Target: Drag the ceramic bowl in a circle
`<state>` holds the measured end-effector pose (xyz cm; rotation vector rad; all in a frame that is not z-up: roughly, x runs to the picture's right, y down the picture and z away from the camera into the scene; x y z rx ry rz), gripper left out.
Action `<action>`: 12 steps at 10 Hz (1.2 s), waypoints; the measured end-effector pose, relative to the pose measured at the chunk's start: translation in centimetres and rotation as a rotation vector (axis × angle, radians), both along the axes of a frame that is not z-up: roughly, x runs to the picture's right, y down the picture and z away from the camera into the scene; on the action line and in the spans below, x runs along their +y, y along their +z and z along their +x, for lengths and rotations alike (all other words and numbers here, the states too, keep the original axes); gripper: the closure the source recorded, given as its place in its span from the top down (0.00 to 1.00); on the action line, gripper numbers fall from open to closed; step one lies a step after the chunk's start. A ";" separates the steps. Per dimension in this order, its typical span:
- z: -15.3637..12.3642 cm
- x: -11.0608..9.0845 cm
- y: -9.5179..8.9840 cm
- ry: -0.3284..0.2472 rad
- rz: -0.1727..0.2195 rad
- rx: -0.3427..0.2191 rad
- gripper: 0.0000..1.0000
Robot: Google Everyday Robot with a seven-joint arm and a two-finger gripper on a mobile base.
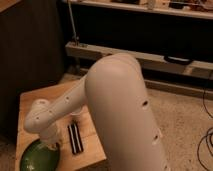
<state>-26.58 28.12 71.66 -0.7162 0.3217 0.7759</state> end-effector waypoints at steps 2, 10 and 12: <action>-3.9 0.1 -0.6 -0.019 0.001 -0.035 0.00; -4.1 -8.1 3.8 0.166 -0.014 0.039 0.00; -0.9 -8.8 5.0 0.215 -0.018 0.083 0.00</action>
